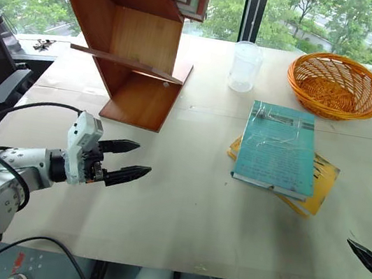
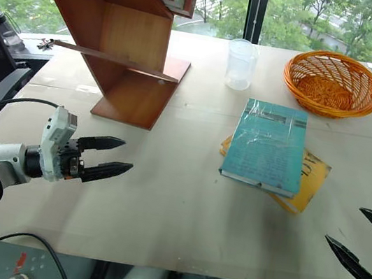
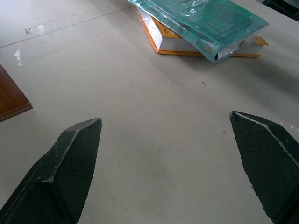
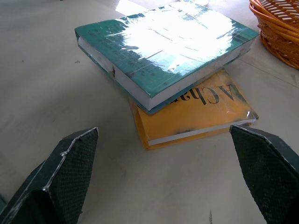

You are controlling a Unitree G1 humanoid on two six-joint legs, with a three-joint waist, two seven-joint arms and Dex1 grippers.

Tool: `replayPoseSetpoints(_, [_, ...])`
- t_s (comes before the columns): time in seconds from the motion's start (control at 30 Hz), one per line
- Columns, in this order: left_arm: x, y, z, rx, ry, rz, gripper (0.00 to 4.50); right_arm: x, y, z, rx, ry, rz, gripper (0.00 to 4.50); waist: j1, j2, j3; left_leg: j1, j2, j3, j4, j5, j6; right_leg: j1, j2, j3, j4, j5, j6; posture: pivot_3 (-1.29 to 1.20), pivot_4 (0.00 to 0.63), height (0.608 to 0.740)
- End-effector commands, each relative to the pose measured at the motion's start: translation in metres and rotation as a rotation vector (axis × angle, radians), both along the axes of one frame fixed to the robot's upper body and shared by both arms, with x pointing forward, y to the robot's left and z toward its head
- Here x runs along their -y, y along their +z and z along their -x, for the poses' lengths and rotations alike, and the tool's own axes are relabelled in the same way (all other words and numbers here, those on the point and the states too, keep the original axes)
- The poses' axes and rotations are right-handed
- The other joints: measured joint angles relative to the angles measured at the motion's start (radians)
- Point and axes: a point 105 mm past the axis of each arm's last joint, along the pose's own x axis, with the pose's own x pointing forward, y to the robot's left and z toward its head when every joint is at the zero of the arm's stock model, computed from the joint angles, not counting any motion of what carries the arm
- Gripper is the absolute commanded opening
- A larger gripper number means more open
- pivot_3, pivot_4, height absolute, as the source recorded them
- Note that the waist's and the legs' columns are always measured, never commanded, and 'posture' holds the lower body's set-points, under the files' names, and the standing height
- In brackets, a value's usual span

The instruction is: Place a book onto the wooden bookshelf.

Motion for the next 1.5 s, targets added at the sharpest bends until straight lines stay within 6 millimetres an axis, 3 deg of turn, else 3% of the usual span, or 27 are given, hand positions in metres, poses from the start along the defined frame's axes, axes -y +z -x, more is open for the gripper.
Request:
replayPoseSetpoints(0.03, [0.012, 0.014, -0.003, 0.073, -0.033, 0.013, 4.50, 0.001, 0.001, -0.012, 0.057, -0.059, 0.005, 4.47, 0.000, 0.000, 0.000, 0.000, 0.000, 0.000, 0.000, 0.000, 0.000, 0.000, 0.000, 0.000, 0.000, 0.000, 0.000, 0.00, 0.150, 0.740])
replayPoseSetpoints(0.2, [0.047, 0.037, -0.006, 0.156, -0.122, 0.104, 4.50, -0.011, 0.005, -0.058, 0.126, -0.171, -0.001, 4.47, -0.002, -0.001, 0.000, 0.000, -0.001, 0.001, 0.002, 0.001, -0.001, 0.000, -0.001, 0.000, 0.000, 0.000, -0.001, 0.00, 0.150, 0.740])
replayPoseSetpoints(0.3, [0.064, 0.042, 0.005, 0.200, -0.226, 0.081, 4.50, -0.017, 0.009, -0.087, 0.084, -0.215, -0.024, 4.47, -0.005, -0.001, 0.000, 0.000, -0.001, 0.001, 0.002, 0.002, -0.004, -0.001, 0.000, 0.000, 0.002, 0.001, 0.000, 0.00, 0.150, 0.740])
replayPoseSetpoints(0.43, [0.070, 0.043, 0.009, 0.214, -0.249, 0.089, 4.50, -0.013, 0.019, -0.132, 0.061, -0.309, 0.049, 3.21, -0.009, 0.000, 0.000, -0.002, -0.001, 0.002, 0.001, 0.004, -0.006, -0.004, 0.001, 0.001, 0.003, 0.001, 0.000, 0.00, 0.150, 0.740])
replayPoseSetpoints(0.57, [0.071, 0.041, 0.009, 0.219, -0.235, 0.090, 4.50, 0.003, 0.023, -0.196, 0.020, -0.424, 0.208, 1.30, -0.013, 0.000, 0.001, -0.004, -0.002, 0.003, 0.001, 0.004, -0.006, -0.006, 0.001, 0.001, 0.004, 0.001, 0.000, 0.00, 0.150, 0.740])
replayPoseSetpoints(0.67, [0.071, 0.040, 0.010, 0.229, -0.224, 0.087, 4.50, 0.005, 0.018, -0.227, -0.019, -0.400, 0.254, 0.03, -0.015, -0.001, 0.002, -0.004, -0.002, 0.004, 0.001, 0.004, -0.006, -0.006, 0.001, 0.001, 0.003, 0.001, 0.000, 0.00, 0.150, 0.740])
replayPoseSetpoints(0.8, [0.068, 0.039, 0.013, 0.230, -0.199, 0.091, 4.50, 0.000, 0.014, -0.254, -0.021, -0.304, 0.352, 0.03, -0.020, -0.001, 0.002, -0.008, -0.001, 0.003, 0.001, 0.004, -0.006, -0.009, 0.002, 0.000, 0.000, 0.001, 0.000, 0.00, 0.150, 0.740])
replayPoseSetpoints(0.97, [0.063, 0.029, 0.019, 0.220, -0.163, 0.071, 4.50, -0.024, 0.001, -0.263, -0.033, -0.071, 0.293, 0.03, -0.032, -0.001, 0.002, -0.011, -0.001, 0.003, 0.000, 0.004, -0.006, -0.010, 0.002, 0.000, -0.004, 0.001, 0.001, 0.00, 0.150, 0.740])
replayPoseSetpoints(1.17, [0.048, 0.026, 0.022, 0.213, -0.105, 0.063, 4.50, -0.057, 0.009, -0.244, 0.021, 0.209, 0.219, 0.03, -0.030, 0.000, 0.002, -0.013, -0.001, 0.001, 0.000, 0.004, -0.006, -0.012, 0.002, -0.001, -0.004, 0.001, 0.001, 0.00, 0.150, 0.740])
replayPoseSetpoints(1.4, [0.040, 0.019, 0.022, 0.179, -0.098, 0.034, 4.50, -0.074, 0.009, -0.231, 0.031, 0.257, 0.182, 0.03, -0.027, 0.000, 0.002, -0.013, -0.001, 0.001, 0.001, 0.004, -0.007, -0.012, 0.001, -0.002, -0.001, 0.001, 0.001, 0.00, 0.150, 0.740])
replayPoseSetpoints(1.5, [0.039, 0.016, 0.016, 0.123, -0.059, 0.048, 4.50, -0.064, 0.014, -0.223, 0.068, 0.205, 0.209, 0.03, -0.023, 0.000, 0.002, -0.013, -0.001, 0.000, 0.001, 0.004, -0.007, -0.013, 0.001, -0.002, -0.001, 0.001, 0.001, 0.00, 0.150, 0.740])
